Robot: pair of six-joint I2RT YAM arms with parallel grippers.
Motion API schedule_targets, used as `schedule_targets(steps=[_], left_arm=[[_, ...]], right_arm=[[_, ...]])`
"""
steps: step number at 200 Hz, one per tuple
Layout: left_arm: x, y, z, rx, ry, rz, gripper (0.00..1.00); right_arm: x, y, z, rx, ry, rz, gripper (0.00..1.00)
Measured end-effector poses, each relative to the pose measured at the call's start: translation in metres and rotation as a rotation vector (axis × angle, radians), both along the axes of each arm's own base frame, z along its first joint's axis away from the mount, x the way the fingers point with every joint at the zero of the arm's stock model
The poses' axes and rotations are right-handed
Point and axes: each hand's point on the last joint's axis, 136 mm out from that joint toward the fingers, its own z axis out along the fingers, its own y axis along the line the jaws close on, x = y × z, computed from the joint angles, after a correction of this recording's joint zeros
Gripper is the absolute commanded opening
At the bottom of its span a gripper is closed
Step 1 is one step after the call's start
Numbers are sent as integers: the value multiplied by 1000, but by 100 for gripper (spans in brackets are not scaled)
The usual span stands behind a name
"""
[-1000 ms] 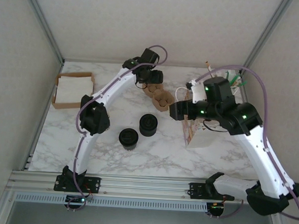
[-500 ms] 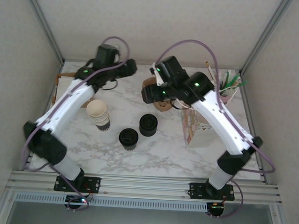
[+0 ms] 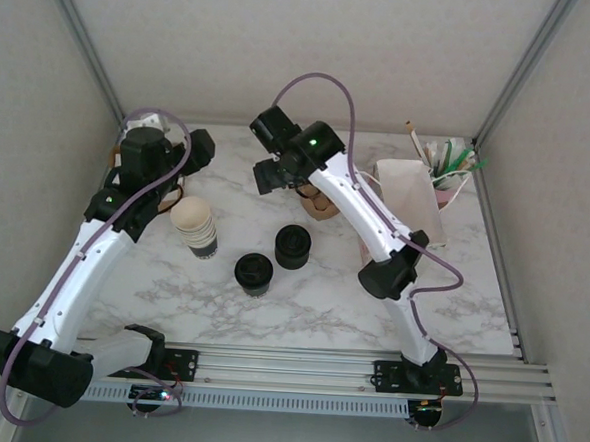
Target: Pack the takeout coffee
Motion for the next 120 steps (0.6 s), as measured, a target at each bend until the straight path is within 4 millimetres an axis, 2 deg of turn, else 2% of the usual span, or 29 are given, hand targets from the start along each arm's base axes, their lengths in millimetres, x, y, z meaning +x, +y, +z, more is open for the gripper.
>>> schedule_targets(steps=[31, 77, 120], left_arm=[[1, -1, -3, -6, -2, -8, 89], [2, -3, -5, -11, -4, -20, 88], [2, -4, -8, -13, 5, -28, 88]], right_arm=[[12, -9, -32, -65, 46, -37, 83], [32, -21, -53, -98, 57, -84, 83], [46, -30, -84, -127, 100, -115, 83]])
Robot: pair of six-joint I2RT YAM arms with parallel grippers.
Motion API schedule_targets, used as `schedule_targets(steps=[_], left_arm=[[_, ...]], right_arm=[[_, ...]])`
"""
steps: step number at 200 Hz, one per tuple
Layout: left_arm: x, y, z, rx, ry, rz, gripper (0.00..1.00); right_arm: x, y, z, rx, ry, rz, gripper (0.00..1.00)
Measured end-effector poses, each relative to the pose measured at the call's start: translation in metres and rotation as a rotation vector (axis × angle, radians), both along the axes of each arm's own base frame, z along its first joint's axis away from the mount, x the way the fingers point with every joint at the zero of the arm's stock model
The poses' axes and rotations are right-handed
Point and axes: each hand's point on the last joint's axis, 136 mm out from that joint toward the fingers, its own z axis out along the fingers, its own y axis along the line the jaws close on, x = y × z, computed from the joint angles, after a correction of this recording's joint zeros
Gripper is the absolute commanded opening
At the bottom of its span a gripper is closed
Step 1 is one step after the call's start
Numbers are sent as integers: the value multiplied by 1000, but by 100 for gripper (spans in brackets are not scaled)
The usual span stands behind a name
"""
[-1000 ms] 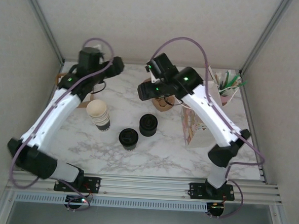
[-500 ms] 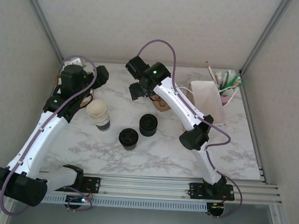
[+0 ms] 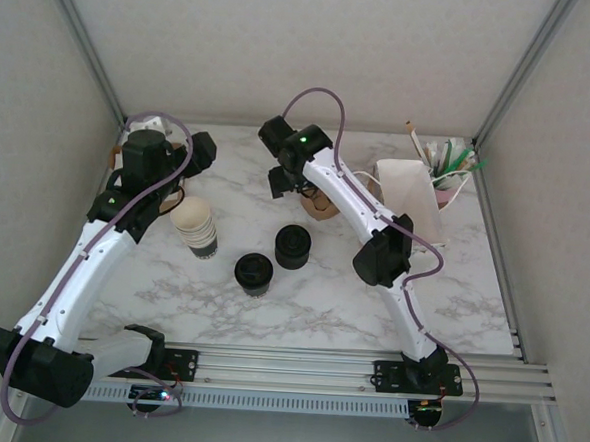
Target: Pack the takeout coffee
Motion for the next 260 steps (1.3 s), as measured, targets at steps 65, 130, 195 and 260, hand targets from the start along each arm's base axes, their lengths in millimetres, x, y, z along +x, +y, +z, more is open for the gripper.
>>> schedule_targets(steps=[65, 130, 195, 260], left_arm=[[3, -3, -4, -6, 8, -10, 87], [3, -3, -3, -6, 6, -11, 87], [5, -3, -4, -6, 6, -11, 86], [5, -4, -4, -8, 6, -13, 86]], right_arm=[[13, -5, -40, 17, 76, -36, 84], [20, -12, -66, 51, 138, -66, 84], [13, -7, -94, 60, 214, -61, 84], [3, -1, -102, 93, 271, -50, 83]])
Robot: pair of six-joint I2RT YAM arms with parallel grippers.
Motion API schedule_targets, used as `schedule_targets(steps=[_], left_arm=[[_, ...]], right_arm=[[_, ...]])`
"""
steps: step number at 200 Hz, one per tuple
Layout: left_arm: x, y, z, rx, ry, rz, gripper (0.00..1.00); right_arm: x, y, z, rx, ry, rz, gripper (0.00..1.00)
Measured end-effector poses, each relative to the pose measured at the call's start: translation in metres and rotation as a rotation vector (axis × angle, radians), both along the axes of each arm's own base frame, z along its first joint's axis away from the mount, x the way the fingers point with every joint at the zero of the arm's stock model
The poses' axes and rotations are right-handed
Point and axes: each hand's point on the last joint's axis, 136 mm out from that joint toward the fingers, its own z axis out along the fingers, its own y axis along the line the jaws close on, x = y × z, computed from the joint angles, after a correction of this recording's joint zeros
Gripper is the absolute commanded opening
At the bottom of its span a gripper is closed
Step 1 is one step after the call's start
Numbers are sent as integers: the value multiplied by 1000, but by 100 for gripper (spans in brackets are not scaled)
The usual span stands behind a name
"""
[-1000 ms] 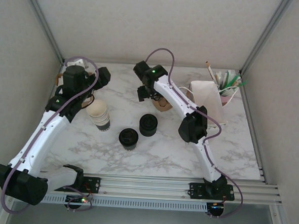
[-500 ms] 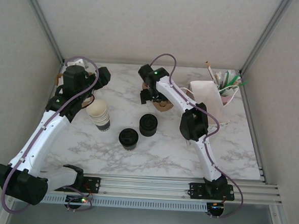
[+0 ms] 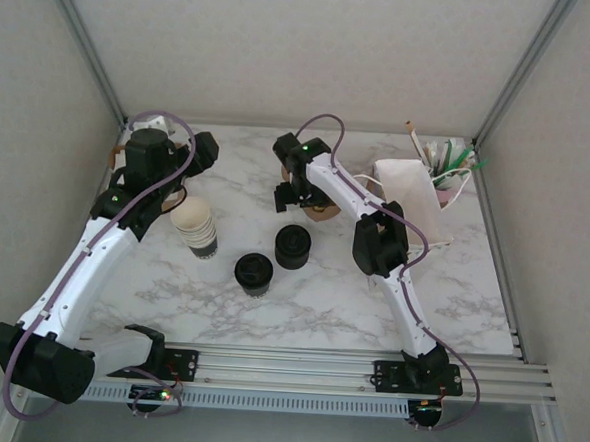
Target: Pack the takeout coffee
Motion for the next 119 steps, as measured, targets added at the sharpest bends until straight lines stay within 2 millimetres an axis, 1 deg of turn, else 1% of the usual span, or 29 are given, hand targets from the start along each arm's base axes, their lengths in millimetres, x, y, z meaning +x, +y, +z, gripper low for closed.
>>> schedule_targets(steps=[31, 54, 119], left_arm=[[0, 0, 0, -2, -1, 1, 86], [0, 0, 0, -5, 0, 2, 85], [0, 0, -1, -10, 1, 4, 85]], right_arm=[[-6, 2, -2, 12, 23, 6, 83], [-12, 4, 1, 21, 34, 14, 83], [-35, 25, 13, 44, 44, 79, 82]])
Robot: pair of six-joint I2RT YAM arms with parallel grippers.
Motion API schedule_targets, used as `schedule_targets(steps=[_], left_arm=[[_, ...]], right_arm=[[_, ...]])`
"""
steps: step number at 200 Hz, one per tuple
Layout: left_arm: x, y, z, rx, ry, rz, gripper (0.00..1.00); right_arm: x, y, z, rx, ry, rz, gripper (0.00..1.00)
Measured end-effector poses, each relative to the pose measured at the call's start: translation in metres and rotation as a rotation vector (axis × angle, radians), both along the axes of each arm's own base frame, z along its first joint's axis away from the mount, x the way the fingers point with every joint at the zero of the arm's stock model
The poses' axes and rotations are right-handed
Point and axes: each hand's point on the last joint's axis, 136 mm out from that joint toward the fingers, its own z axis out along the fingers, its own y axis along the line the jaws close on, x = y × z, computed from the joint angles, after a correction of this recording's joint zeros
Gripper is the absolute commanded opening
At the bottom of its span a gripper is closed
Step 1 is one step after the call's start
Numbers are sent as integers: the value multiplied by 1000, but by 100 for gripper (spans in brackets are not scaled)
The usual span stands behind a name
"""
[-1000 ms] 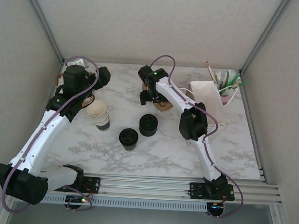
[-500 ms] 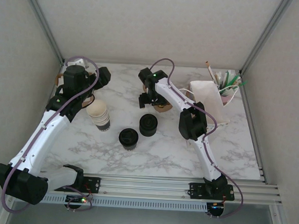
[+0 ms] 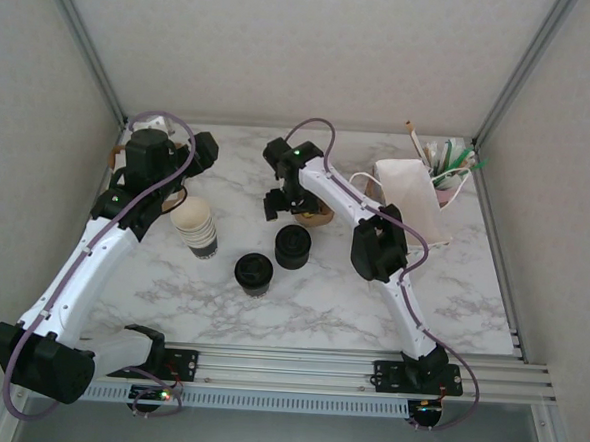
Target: Pack the takeout coffee
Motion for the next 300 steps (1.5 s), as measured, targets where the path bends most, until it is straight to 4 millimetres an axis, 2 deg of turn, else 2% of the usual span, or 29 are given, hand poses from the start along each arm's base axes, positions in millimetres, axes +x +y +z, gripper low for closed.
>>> schedule_targets(steps=[38, 78, 150, 181, 200, 222, 234, 269, 300], left_arm=[[0, 0, 0, 0, 1, 0, 85], [0, 0, -5, 1, 8, 0, 85], [0, -1, -5, -12, 11, -4, 84], [0, -4, -7, -24, 13, -13, 84], [0, -5, -6, -28, 12, -22, 84], [0, -8, -5, -35, 7, -38, 86], [0, -11, -4, -40, 4, -51, 88], [3, -22, -4, -68, 5, -128, 99], [21, -28, -17, -131, 39, -202, 100]], right_arm=[[-17, 9, 11, 24, 12, 35, 83], [-36, 15, 12, 26, 37, 66, 82], [-61, 7, 12, -5, 73, 90, 83], [-75, 3, 22, -7, 75, 107, 83], [-81, 1, 35, 1, 63, 115, 84], [-81, -2, 55, 17, 26, 117, 90], [-78, -3, 66, 21, -5, 118, 99], [-56, -5, 92, 32, -105, 87, 99], [-29, -9, 113, 24, -206, 37, 99]])
